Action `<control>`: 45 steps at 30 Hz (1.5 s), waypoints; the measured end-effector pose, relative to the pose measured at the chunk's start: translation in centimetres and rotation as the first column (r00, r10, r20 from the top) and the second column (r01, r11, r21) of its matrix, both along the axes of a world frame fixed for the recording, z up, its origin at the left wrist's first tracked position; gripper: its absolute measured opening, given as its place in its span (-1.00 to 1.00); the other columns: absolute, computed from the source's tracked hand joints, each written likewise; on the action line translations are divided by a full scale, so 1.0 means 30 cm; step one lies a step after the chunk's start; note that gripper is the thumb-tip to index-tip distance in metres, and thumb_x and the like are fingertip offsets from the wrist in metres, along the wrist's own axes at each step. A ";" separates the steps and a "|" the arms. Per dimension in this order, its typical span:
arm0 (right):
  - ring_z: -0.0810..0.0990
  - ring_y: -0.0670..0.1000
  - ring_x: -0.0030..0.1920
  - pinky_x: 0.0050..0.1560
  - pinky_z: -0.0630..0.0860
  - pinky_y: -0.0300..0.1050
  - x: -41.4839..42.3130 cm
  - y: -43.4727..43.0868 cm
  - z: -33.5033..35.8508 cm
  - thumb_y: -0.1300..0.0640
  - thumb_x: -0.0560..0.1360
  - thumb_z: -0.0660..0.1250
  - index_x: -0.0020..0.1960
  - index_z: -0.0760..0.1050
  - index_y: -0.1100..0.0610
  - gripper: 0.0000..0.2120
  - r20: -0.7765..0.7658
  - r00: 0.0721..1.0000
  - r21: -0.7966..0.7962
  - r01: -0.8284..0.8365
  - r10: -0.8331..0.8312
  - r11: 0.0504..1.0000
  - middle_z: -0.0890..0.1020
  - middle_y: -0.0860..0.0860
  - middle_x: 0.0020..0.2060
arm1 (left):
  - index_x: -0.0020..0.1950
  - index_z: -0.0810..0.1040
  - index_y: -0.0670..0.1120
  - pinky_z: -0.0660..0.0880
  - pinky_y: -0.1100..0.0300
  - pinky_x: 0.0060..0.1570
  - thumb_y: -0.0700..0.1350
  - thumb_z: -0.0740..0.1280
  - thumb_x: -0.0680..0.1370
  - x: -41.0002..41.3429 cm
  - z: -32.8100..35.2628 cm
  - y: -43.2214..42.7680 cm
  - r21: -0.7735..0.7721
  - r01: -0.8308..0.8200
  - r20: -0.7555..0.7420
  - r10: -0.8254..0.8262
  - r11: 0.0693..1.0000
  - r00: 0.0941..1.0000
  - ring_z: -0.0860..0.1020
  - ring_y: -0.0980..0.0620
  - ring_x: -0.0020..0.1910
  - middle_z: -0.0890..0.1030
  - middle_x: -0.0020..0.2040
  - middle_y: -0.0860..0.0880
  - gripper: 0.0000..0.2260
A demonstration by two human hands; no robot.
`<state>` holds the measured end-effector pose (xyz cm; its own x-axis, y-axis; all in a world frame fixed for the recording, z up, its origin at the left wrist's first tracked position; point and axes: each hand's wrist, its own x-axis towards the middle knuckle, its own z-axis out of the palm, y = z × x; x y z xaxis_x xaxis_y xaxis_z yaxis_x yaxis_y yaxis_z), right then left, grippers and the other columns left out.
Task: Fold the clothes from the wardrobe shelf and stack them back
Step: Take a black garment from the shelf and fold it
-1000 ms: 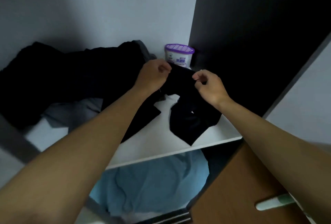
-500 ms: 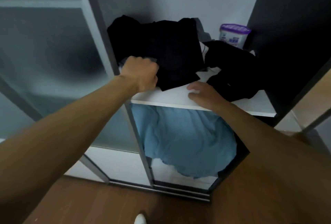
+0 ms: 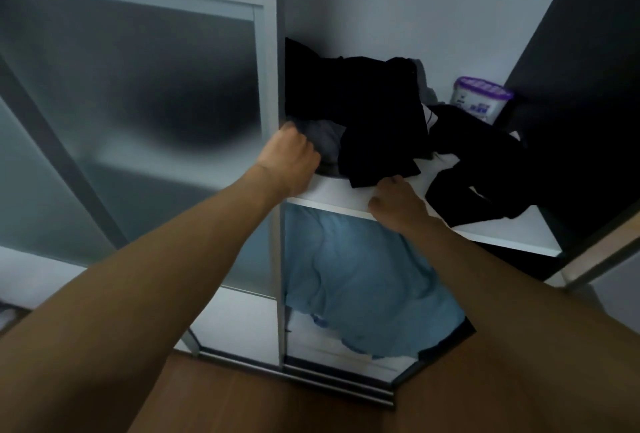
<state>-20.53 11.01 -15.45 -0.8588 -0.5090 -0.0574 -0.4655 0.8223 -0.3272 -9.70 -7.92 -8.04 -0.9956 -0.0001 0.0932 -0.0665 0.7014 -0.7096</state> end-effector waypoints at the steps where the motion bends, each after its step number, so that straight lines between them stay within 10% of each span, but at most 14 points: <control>1: 0.42 0.20 0.25 0.13 0.45 0.01 0.010 -0.006 -0.006 0.11 0.59 0.16 0.27 0.41 0.28 -0.67 -0.012 1.000 0.011 0.013 -0.013 1.000 0.40 0.19 0.27 | -0.08 0.63 0.05 0.23 0.07 -0.11 -0.03 0.19 0.59 0.005 -0.003 -0.015 -0.003 0.012 -0.002 -0.012 1.000 1.000 0.60 0.01 -0.10 0.69 -0.12 0.04 -0.79; 14: 0.16 0.23 0.53 0.52 0.13 0.08 0.114 -0.089 -0.029 -0.07 0.68 0.01 0.58 0.02 0.32 -0.37 -0.013 0.990 0.106 0.144 -0.143 0.984 0.14 0.26 0.55 | -0.17 0.49 0.04 0.22 0.07 -0.09 -0.03 0.18 0.59 0.148 0.003 -0.282 -0.001 -0.095 0.005 0.095 0.995 0.995 0.57 0.00 -0.13 0.66 -0.14 0.02 -0.82; 30: 0.14 0.18 0.54 0.52 0.10 0.08 0.138 -0.118 -0.034 -0.02 0.68 -0.01 0.58 0.04 0.30 -0.42 -0.035 0.972 0.124 0.233 -0.231 0.964 0.14 0.22 0.57 | 0.42 0.47 -0.01 0.27 -0.03 0.34 0.11 0.16 0.60 0.303 0.004 -0.558 -0.136 -0.443 0.147 0.460 0.886 0.876 0.42 -0.12 0.35 0.50 0.38 -0.08 -0.57; 36: 0.45 0.23 0.26 0.30 0.36 0.09 0.166 -0.197 0.007 0.20 0.53 0.23 0.27 0.36 0.26 -0.67 -0.073 0.927 0.004 0.368 -0.367 0.930 0.50 0.21 0.24 | 0.25 0.57 0.02 0.29 -0.02 0.30 0.06 0.21 0.54 0.309 -0.012 -0.633 0.078 -0.504 0.132 0.492 0.860 0.860 0.47 -0.10 0.24 0.60 0.23 -0.06 -0.66; 45: 0.38 0.22 0.29 0.32 0.31 0.13 0.225 -0.370 0.069 0.27 0.43 0.34 0.32 0.35 0.19 -0.53 -0.280 0.929 -0.170 0.203 -0.244 0.964 0.41 0.18 0.26 | 0.05 0.59 0.00 0.28 0.00 0.31 0.01 0.25 0.50 0.352 -0.053 -0.754 0.391 -0.390 0.073 0.395 0.834 0.916 0.53 -0.07 0.11 0.60 0.03 -0.03 -0.79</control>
